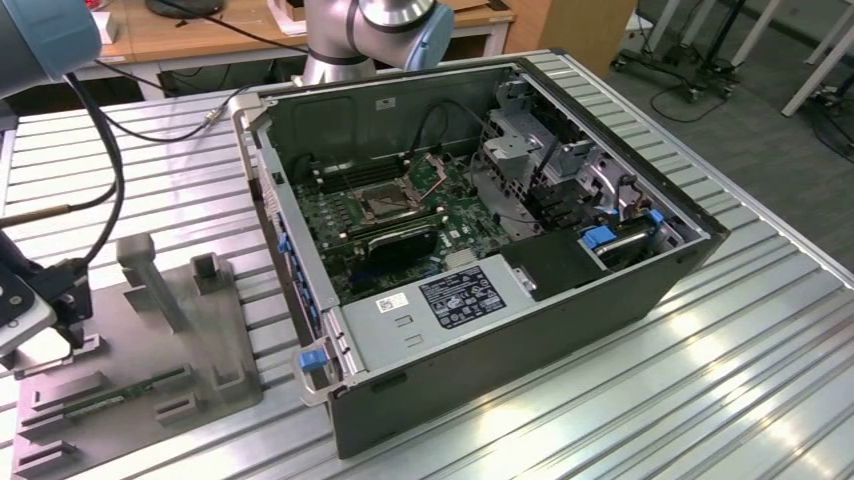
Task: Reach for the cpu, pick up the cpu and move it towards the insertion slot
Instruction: 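Pick up the cpu and move it towards the insertion slot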
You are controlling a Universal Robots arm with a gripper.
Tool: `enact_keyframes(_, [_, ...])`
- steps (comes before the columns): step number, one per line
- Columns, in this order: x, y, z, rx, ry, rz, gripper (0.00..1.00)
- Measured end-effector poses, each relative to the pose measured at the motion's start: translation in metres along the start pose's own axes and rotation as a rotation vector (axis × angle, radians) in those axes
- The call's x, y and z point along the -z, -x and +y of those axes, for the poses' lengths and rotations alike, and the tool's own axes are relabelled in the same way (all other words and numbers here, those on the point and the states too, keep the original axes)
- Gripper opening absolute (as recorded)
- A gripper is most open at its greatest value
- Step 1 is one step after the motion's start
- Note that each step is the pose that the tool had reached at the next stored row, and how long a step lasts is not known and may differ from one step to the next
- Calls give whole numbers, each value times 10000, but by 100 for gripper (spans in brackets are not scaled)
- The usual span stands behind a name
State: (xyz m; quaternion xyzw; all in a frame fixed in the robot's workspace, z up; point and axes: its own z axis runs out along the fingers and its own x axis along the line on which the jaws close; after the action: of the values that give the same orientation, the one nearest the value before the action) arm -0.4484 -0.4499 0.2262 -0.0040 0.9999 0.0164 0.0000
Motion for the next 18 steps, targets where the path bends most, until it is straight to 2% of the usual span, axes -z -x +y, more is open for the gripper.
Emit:
enact_keyframes(11, [104, 0, 3, 0, 25, 0, 55])
enact_keyframes(18, [141, 0, 3, 1, 62, 0, 55])
